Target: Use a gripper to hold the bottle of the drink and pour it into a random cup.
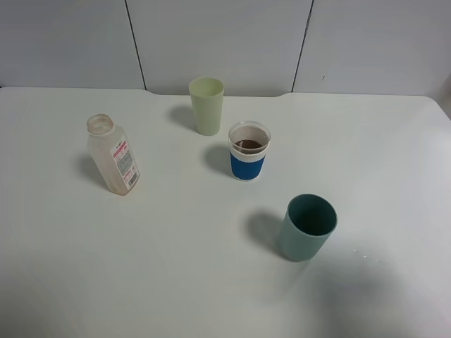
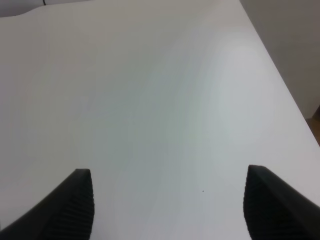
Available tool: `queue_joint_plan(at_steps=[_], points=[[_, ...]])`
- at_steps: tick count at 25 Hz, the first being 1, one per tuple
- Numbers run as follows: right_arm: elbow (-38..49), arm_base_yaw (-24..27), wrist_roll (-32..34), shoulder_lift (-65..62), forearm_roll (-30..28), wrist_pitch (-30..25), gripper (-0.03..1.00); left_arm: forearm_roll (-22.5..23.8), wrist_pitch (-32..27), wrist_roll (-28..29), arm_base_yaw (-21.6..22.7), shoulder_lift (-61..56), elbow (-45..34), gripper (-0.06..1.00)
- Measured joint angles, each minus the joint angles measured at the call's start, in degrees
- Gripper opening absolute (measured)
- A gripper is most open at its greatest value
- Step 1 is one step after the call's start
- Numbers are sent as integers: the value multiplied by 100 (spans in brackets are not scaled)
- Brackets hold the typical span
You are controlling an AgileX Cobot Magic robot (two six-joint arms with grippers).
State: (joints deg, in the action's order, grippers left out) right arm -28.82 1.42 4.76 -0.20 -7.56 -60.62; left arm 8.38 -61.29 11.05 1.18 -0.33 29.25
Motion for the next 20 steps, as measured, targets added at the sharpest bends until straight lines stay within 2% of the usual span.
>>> queue_joint_plan(at_steps=[20], points=[[0, 0, 0, 0, 0, 0, 63, 0, 4, 0, 0, 0, 0, 91]])
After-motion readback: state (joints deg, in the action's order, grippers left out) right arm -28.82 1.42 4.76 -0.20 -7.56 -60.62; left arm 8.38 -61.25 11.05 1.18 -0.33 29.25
